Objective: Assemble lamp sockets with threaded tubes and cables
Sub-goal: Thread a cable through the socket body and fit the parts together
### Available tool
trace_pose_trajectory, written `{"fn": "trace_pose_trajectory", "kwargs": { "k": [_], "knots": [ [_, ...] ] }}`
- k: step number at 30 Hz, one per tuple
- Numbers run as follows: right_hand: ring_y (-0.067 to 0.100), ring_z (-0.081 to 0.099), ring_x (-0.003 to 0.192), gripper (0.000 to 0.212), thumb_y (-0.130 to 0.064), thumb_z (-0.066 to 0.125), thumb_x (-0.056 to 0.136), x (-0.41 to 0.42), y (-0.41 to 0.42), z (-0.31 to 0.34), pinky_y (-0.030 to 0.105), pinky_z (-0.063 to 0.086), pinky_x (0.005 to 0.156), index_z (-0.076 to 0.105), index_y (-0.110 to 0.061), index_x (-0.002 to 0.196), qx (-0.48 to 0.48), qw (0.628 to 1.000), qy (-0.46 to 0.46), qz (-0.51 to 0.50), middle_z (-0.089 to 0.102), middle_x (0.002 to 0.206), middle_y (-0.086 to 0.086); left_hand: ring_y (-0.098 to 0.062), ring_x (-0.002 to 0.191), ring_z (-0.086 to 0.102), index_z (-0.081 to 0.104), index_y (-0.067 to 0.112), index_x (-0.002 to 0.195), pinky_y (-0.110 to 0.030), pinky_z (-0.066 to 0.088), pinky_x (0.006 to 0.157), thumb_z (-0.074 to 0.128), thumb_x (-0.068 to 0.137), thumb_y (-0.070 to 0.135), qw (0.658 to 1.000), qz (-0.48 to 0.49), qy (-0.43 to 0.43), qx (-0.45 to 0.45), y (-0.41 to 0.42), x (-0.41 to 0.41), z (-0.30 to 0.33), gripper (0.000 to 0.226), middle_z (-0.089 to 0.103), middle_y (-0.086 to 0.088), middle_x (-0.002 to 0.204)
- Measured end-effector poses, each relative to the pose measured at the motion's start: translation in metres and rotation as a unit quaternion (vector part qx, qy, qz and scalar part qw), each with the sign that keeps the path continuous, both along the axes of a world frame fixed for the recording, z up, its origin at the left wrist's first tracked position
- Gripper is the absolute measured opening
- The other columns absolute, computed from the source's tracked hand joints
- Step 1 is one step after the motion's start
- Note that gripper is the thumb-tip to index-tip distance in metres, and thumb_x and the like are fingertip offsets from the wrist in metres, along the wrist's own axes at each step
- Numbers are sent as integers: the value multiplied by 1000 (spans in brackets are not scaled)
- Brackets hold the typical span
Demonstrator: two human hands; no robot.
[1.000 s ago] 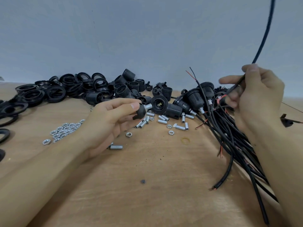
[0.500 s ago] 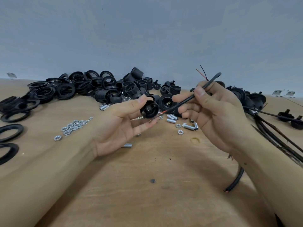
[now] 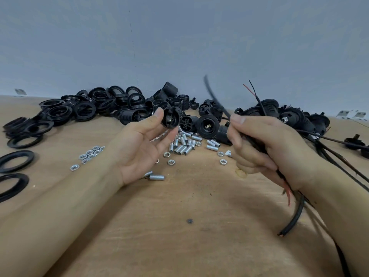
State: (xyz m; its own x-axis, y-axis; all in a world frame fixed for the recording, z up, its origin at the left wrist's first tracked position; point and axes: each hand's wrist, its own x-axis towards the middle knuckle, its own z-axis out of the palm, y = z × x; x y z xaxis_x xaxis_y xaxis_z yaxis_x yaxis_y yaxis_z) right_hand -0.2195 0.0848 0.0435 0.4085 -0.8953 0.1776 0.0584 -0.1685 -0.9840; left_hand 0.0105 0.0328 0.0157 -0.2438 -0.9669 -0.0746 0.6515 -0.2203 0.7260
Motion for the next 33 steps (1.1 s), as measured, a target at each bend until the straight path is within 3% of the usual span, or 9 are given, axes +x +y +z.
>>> {"fn": "trace_pose_trajectory", "kwargs": {
  "k": [5, 13, 16, 18, 20, 30, 33],
  "knots": [
    [10, 11, 38, 39, -30, 54, 87, -3, 5, 7, 25, 15, 41, 37, -18, 54, 44, 998, 12, 45, 23, 33, -8, -31, 99, 73, 64, 2, 105, -29, 60, 72, 73, 74, 10, 997, 42, 49, 47, -5, 6, 1, 33, 69, -21, 116],
    [8, 12, 36, 40, -32, 49, 85, -1, 8, 12, 22, 17, 39, 38, -23, 48, 58, 997, -14, 43, 23, 31, -9, -29, 104, 71, 63, -1, 107, -28, 60, 75, 70, 78, 11, 999, 14, 39, 34, -4, 7, 1, 32, 67, -20, 122],
    [8, 14, 35, 41, -29, 44, 88, -1, 5, 10, 22, 17, 40, 35, -23, 48, 58, 998, 0, 20, 21, 31, -8, -31, 104, 71, 67, -1, 99, -28, 60, 75, 70, 79, 9, 998, -9, 44, 37, -4, 7, 1, 23, 67, -21, 122],
    [9, 14, 35, 41, -29, 43, 88, -1, 3, 9, 22, 18, 39, 34, -22, 48, 58, 998, 7, 2, 21, 32, -8, -31, 105, 70, 73, -2, 77, -28, 60, 76, 70, 80, 9, 998, -22, 51, 43, -3, 8, 2, 12, 66, -23, 121],
    [9, 13, 35, 40, -30, 44, 87, -1, 2, 8, 22, 19, 39, 33, -22, 49, 61, 998, 3, -17, 20, 32, -7, -30, 105, 70, 73, -1, 64, -28, 60, 77, 69, 81, 10, 997, -27, 49, 48, -3, 8, 2, 20, 66, -23, 122],
    [9, 11, 35, 39, -33, 53, 81, -1, 1, 7, 22, 15, 38, 33, -22, 49, 49, 998, -28, -30, 20, 31, -8, -30, 103, 71, 72, 0, 58, -28, 60, 74, 68, 80, 9, 997, -21, 42, 57, -1, 8, 3, 25, 66, -26, 118],
    [9, 11, 35, 40, -30, 48, 85, -2, 0, 7, 23, 14, 38, 32, -22, 49, 54, 997, -31, -39, 20, 30, -7, -30, 104, 70, 72, 0, 57, -28, 60, 75, 67, 81, 9, 997, -23, 41, 57, -1, 8, 3, 26, 66, -26, 118]
  ]
}}
